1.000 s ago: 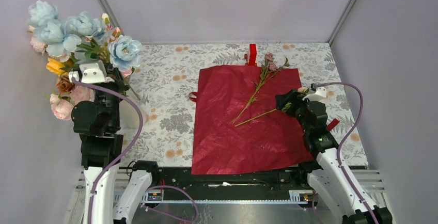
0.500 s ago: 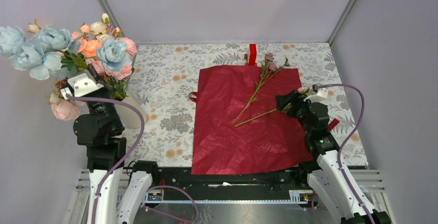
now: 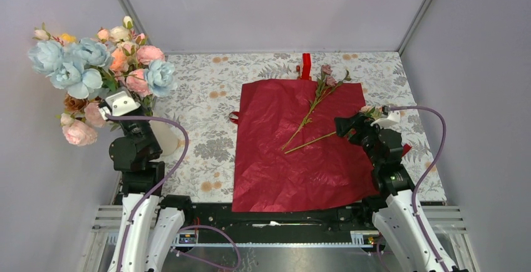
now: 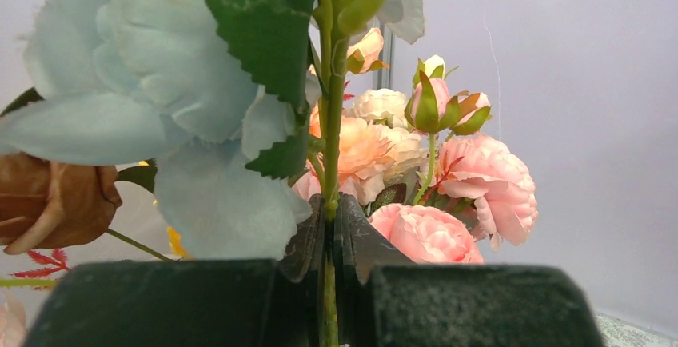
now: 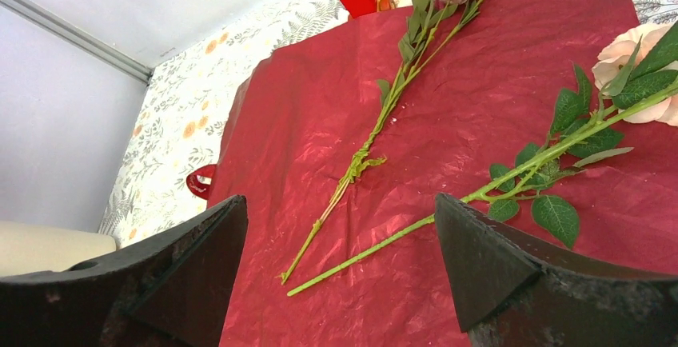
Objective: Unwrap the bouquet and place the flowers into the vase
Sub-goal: Insert the fake flower into the vase.
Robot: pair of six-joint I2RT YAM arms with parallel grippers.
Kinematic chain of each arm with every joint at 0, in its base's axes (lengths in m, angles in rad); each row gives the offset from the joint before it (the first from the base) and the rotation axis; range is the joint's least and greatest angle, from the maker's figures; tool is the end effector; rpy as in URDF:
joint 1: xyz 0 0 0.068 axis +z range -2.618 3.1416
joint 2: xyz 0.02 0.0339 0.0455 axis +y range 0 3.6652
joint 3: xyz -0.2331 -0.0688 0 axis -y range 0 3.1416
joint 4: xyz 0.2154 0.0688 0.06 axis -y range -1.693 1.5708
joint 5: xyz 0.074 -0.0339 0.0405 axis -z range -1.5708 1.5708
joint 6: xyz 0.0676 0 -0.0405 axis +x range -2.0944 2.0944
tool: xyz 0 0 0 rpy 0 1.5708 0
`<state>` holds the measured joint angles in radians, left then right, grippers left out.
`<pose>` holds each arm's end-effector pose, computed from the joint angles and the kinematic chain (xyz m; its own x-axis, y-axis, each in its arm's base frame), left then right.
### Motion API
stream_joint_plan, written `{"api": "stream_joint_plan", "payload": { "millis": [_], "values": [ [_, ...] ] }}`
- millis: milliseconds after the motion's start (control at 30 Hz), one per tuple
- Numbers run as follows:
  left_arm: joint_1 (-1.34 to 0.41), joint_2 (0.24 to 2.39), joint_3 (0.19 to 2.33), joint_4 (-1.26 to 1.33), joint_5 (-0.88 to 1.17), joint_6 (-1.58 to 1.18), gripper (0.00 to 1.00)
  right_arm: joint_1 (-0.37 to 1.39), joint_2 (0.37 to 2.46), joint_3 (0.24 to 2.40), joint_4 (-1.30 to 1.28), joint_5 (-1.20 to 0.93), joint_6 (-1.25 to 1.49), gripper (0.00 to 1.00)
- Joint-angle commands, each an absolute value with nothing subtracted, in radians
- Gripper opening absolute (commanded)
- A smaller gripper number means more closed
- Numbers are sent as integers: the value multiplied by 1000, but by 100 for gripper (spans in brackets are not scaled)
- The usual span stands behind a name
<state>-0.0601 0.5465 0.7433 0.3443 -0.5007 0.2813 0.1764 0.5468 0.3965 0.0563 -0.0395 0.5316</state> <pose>0.1363 0.0243 0.4043 0.3945 0.2202 -0.8921 -0.4867 0.8736 0.0004 0.1804 0.0349 0.2485 -0.1882 0.4810 -0.8563 -0.1377 0.8504 0.5079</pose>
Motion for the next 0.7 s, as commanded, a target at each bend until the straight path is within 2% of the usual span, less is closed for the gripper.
{"api": "stream_joint_plan", "payload": {
  "millis": [0, 467, 667],
  "values": [
    [-55, 548, 730, 454, -501, 281, 0, 170, 522, 413, 40, -46, 518, 93],
    [-55, 569, 652, 445, -498, 275, 0, 170, 514, 399, 40, -50, 528, 93],
    [-55, 603, 697, 306, -563, 229, 0, 170, 515, 387, 41, -49, 533, 93]
  ]
}}
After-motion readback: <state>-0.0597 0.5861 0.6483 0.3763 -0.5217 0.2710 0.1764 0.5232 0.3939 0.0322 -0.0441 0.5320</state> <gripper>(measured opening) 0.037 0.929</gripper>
